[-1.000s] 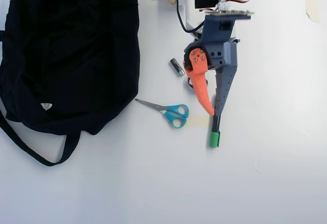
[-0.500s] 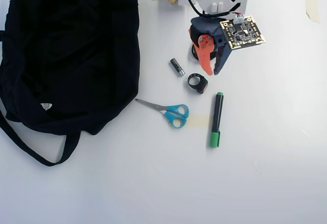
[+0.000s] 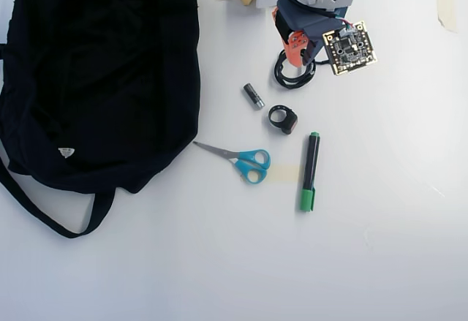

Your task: Put the cable into the black bag

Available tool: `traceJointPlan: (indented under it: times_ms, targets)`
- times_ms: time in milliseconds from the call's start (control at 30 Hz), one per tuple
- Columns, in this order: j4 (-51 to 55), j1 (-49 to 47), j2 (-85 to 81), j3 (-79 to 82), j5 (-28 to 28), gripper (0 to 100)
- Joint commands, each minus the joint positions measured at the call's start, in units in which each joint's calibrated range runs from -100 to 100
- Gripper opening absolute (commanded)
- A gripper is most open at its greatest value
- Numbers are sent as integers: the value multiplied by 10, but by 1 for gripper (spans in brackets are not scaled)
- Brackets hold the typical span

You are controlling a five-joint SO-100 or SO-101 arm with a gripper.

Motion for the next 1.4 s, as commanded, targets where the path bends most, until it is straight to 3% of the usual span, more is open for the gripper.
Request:
traceJointPlan:
  times_ms: [0,733,1367]
  targets:
    - [12,-8,-16,-14,35,2]
    - [7,-23,-62,115,40,2]
    - [-66,-33,-63,235,-8,3]
